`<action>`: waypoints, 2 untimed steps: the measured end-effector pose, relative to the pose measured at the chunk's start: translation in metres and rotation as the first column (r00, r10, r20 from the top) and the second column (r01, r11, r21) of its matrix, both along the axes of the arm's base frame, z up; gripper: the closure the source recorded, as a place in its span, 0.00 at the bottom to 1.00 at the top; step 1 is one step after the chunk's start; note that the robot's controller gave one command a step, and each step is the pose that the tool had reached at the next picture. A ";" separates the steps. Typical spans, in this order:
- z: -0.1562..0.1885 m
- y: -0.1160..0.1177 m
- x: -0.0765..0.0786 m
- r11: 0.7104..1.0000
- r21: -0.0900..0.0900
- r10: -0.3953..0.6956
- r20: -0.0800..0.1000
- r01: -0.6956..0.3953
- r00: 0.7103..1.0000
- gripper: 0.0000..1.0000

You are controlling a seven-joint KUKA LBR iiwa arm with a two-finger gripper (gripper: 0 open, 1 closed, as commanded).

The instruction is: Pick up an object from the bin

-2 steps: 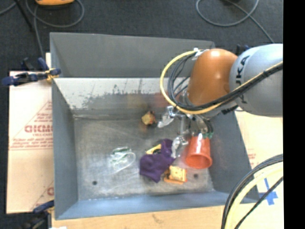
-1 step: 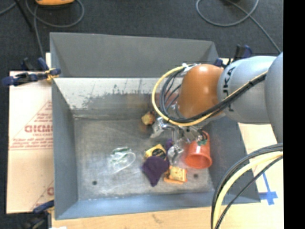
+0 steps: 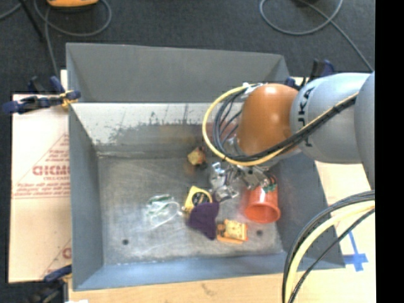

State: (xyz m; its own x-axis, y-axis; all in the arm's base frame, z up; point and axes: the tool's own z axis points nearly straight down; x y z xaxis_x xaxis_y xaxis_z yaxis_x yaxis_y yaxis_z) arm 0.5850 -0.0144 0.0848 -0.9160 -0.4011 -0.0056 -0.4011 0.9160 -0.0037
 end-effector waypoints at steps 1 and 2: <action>0.000 0.000 0.000 1.000 0.000 0.000 0.000 0.000 1.000 1.00; 0.002 0.000 0.000 1.000 0.000 0.000 -0.001 0.000 1.000 1.00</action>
Offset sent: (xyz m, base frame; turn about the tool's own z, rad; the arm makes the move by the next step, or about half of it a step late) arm -0.0001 0.0000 0.0109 0.0000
